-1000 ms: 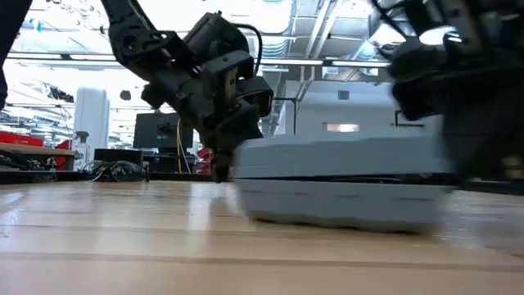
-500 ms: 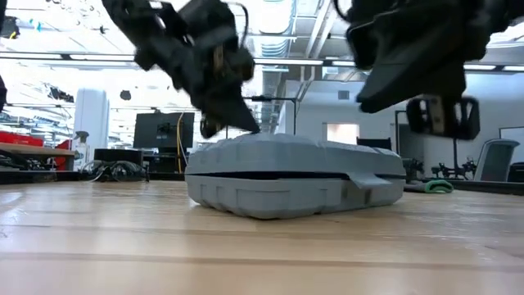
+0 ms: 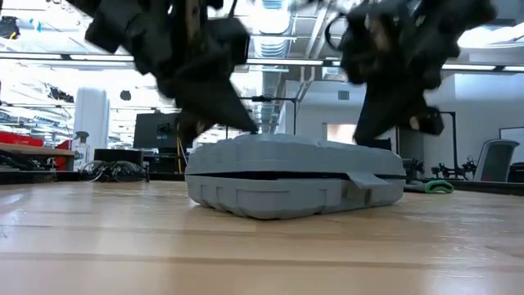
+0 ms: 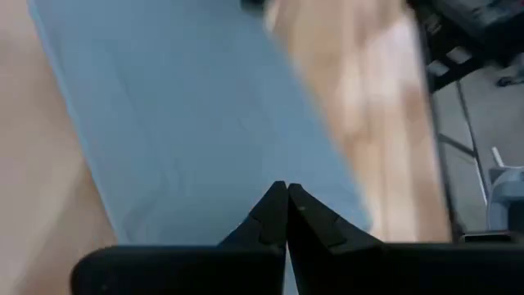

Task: Prefit tool cases
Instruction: Close the gray tool case

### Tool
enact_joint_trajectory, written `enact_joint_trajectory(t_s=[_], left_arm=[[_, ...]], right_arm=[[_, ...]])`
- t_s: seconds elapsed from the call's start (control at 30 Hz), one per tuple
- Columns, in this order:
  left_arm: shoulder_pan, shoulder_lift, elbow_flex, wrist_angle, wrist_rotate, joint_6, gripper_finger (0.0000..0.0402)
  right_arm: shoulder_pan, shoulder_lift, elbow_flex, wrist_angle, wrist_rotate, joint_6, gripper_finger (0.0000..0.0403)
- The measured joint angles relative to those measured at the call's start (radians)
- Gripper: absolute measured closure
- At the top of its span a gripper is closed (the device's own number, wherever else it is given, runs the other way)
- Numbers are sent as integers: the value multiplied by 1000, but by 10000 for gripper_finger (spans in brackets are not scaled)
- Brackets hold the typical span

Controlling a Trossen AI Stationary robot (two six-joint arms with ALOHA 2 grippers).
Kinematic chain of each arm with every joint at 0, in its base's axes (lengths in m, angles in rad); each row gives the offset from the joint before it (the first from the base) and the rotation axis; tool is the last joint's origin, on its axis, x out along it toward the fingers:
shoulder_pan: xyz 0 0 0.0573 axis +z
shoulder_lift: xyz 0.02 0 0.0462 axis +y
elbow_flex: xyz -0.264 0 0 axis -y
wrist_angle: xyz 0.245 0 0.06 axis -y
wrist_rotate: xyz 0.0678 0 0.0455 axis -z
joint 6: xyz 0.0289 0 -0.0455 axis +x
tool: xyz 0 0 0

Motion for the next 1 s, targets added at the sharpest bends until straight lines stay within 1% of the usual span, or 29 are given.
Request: enact_joint_trajectory(t_s=[0.1, 0.2, 0.37, 0.57, 0.8, 0.9, 1.0], left_arm=[[-28, 64, 0, 18, -7, -62, 402], [-36, 69, 4, -13, -8, -69, 401], [-11, 32, 5, -120, -14, -14, 402], [48, -7, 1, -183, -31, 53, 401], [77, -13, 0, -196, -3, 63, 401], [71, -22, 0, -209, -4, 50, 402], [67, -54, -3, -242, -27, 48, 402]], right_arm=[[-35, 34, -3, -17, -29, -15, 403], [-38, 51, -1, -19, -40, -15, 403], [8, 54, -1, 2, -56, 7, 403], [51, 55, -3, 36, -59, 46, 403], [41, 55, -3, 35, -58, 42, 403], [32, 55, -4, 41, -58, 33, 403], [29, 54, -5, 91, -54, 12, 403]])
